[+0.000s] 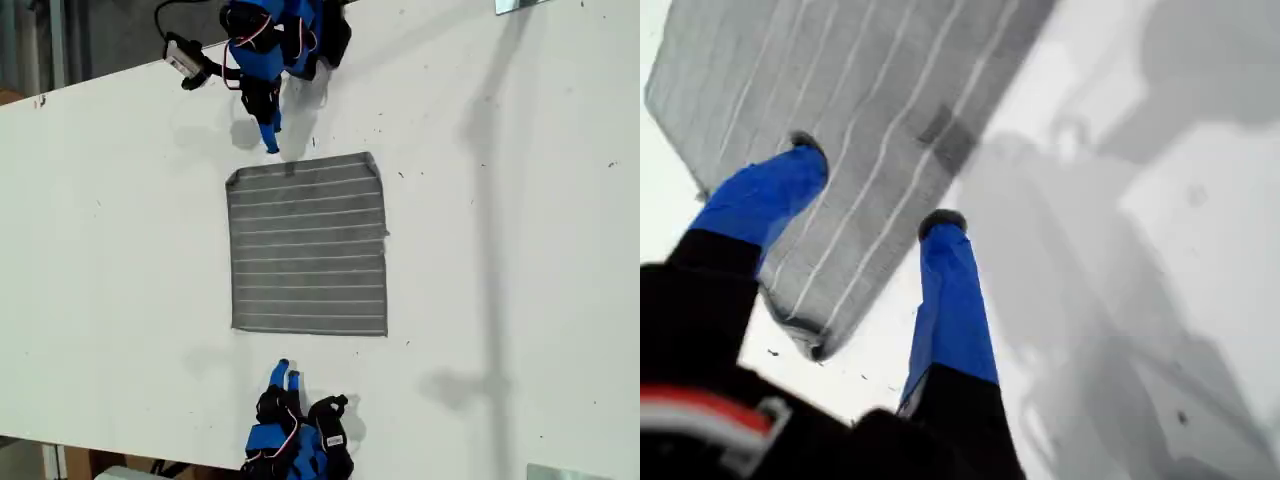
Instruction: Grasp corners of a square towel and fold twice.
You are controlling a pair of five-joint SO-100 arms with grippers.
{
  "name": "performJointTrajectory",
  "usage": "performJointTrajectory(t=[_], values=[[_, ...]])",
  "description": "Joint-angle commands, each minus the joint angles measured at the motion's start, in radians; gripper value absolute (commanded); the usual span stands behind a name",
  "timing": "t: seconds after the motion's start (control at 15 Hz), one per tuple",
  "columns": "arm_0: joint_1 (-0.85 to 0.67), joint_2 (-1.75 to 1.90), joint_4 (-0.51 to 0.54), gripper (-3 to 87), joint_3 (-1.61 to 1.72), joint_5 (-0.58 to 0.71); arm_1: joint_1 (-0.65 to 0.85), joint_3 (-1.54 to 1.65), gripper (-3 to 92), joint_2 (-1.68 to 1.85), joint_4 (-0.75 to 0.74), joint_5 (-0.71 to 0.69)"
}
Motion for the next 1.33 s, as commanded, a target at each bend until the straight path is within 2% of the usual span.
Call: performJointTrajectory(t=[0.0, 0.13, 0.27, 0.4, 0.53, 0.73, 0.93, 1.0, 1.07, 1.27], values=[[-0.064, 0.006, -0.023, 15.3, -0.002, 0.11, -0.135, -0.252, 31.1, -0.442, -0.107, -0.038], [-0.127, 0.006, -0.032, 16.4, -0.002, 0.167, -0.407, -0.44, 32.9, -0.842, -0.118, 0.035], [-0.104, 0.006, -0.037, 16.4, -0.002, 0.156, -0.627, -0.422, 33.6, -0.887, -0.118, 0.21], [-0.095, 0.006, -0.037, 16.4, 0.0, 0.167, -0.764, -0.387, 33.4, -0.919, -0.209, 0.322], [-0.083, 0.006, -0.037, 16.4, 0.0, 0.166, -0.81, -0.388, 33.3, -1.034, -0.367, 0.341], [-0.078, 0.006, -0.035, 16.2, 0.0, 0.163, -0.785, -0.517, 33.6, -1.376, -0.554, 0.295], [-0.069, 0.006, -0.034, 16.0, 0.0, 0.163, -0.764, -0.598, 33.6, -1.551, -0.598, 0.282], [-0.069, 0.006, -0.034, 15.9, 0.0, 0.163, -0.758, -0.601, 33.2, -1.552, -0.583, 0.285], [-0.067, 0.006, -0.032, 15.8, 0.0, 0.163, -0.75, -0.621, 32.6, -1.548, -0.5, 0.31], [-0.067, 0.006, -0.034, 15.6, 0.0, 0.164, -0.724, -0.758, 33.7, -1.497, -0.184, 0.296]])
